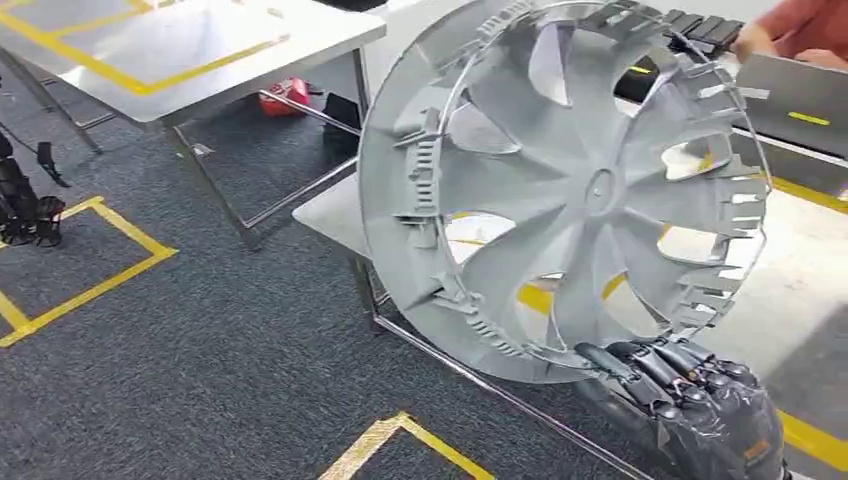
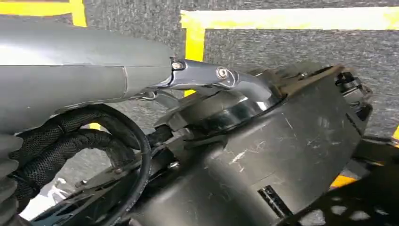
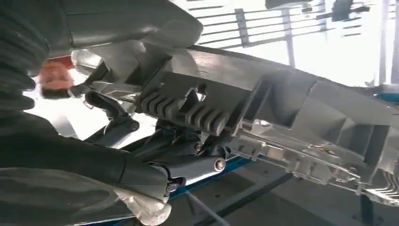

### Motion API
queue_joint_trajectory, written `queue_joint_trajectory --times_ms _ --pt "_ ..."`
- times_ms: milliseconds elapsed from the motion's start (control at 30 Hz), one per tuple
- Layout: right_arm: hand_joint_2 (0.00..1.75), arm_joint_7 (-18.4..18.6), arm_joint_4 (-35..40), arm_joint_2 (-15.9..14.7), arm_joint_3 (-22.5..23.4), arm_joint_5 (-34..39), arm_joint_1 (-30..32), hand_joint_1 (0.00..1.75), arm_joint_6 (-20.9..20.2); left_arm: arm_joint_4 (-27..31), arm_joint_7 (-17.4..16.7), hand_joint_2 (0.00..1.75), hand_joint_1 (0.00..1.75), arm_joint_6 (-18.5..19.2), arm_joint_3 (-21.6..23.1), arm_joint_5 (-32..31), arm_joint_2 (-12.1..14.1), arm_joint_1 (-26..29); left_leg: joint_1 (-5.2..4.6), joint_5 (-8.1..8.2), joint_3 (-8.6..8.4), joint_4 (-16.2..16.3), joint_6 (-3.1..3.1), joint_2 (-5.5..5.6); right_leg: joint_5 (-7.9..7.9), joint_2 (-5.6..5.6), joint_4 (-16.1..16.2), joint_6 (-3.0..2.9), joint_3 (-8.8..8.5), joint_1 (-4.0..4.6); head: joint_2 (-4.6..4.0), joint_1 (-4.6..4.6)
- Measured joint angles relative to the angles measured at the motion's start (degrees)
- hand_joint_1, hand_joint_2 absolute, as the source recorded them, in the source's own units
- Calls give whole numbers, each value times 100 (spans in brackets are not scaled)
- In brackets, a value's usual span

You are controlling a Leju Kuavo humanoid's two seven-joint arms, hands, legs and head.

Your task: Take the parts from the cabinet and place them on the table.

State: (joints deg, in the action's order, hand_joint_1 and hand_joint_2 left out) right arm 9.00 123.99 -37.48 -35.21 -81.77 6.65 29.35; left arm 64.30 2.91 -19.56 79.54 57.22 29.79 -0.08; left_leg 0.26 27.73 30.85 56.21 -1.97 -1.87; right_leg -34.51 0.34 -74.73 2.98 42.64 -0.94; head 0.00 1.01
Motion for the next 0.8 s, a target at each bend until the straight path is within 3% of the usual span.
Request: queue_joint_trajectory --times_ms 33,100,133,167,200,300,333,367,400,467,500,533,600,633,667,733,800 --pt "175 2 -2 2 0 5 5 175 -2 0 2 175 0 0 0 9 -2 0 1 11 -11 1 14 -60 170 -22 211 18 -120 -16 0 0" --pt "175 30 -2 0 2 22 16 175 -9 0 4 175 0 -4 2 28 -5 3 7 48 -49 18 58 -167 647 -182 1238 27 -695 -30 0 0" --pt "175 35 -2 0 9 33 15 175 -13 0 13 175 0 -9 4 31 0 7 -12 75 -74 39 98 -211 692 -414 1677 33 -924 -24 0 2" --pt "175 37 -7 0 11 35 6 175 -22 0 22 175 0 -22 6 35 18 10 -55 112 -69 70 140 -243 643 -447 1734 -39 -1015 18 0 13" --pt "175 42 -7 2 20 42 4 175 -28 0 22 175 0 -28 18 35 18 19 -66 106 -71 64 163 -284 657 -358 1715 -104 -983 15 0 -7" --pt "175 52 -7 0 20 57 36 175 -48 0 29 175 0 -61 17 40 28 3 -56 144 -129 60 216 -428 673 -191 1724 -201 -976 5 0 0" --pt "175 52 -7 0 22 64 44 175 -52 0 29 175 0 -77 20 40 37 4 -34 227 -122 132 257 -284 686 -154 1733 -242 -987 -14 0 -7" --pt "175 63 -7 0 26 79 33 175 -59 0 37 175 0 -90 22 40 39 6 -29 450 15 453 277 -56 690 -103 1733 -281 -982 -16 0 -46" --pt "175 68 -7 2 26 88 33 175 -63 2 42 175 0 -96 26 40 39 8 -28 690 206 895 284 78 693 -54 1732 -299 -977 -16 0 -48" --pt "175 68 -7 2 26 90 37 175 -72 7 96 175 0 -94 26 40 39 -4 -55 1043 583 1797 283 173 693 64 1729 -324 -972 2 0 -55" --pt "175 68 -7 2 26 92 37 175 -76 7 98 175 0 -92 26 44 44 -29 -61 1027 636 1933 262 173 694 132 1726 -326 -976 13 0 -53" --pt "175 68 -7 2 26 96 37 175 -79 7 98 175 0 -90 28 55 46 -31 -63 865 563 1788 233 177 694 210 1722 -325 -982 23 0 -53" --pt "175 68 -7 2 26 101 37 175 -96 7 98 175 0 -87 35 70 46 -31 -63 315 182 909 161 240 696 363 1717 -323 -1003 36 0 -53" --pt "175 68 -7 2 26 101 35 175 -105 7 98 175 0 -87 39 75 33 -33 -61 78 -3 441 124 417 699 420 1717 -318 -1002 36 0 -55" --pt "175 68 -7 2 24 103 28 175 -114 7 98 175 0 -90 57 75 31 -32 -49 130 -58 291 95 611 713 477 1699 -289 -969 61 0 -44" --pt "175 74 -7 2 26 103 21 175 -133 7 105 175 0 -87 68 83 31 -48 -54 183 -83 151 96 530 757 594 1680 -218 -865 28 0 -51" --pt "175 81 -7 0 24 109 35 175 -155 7 103 175 0 -87 70 88 31 -59 -45 140 -89 93 51 437 801 704 1715 -141 -835 31 0 -53"
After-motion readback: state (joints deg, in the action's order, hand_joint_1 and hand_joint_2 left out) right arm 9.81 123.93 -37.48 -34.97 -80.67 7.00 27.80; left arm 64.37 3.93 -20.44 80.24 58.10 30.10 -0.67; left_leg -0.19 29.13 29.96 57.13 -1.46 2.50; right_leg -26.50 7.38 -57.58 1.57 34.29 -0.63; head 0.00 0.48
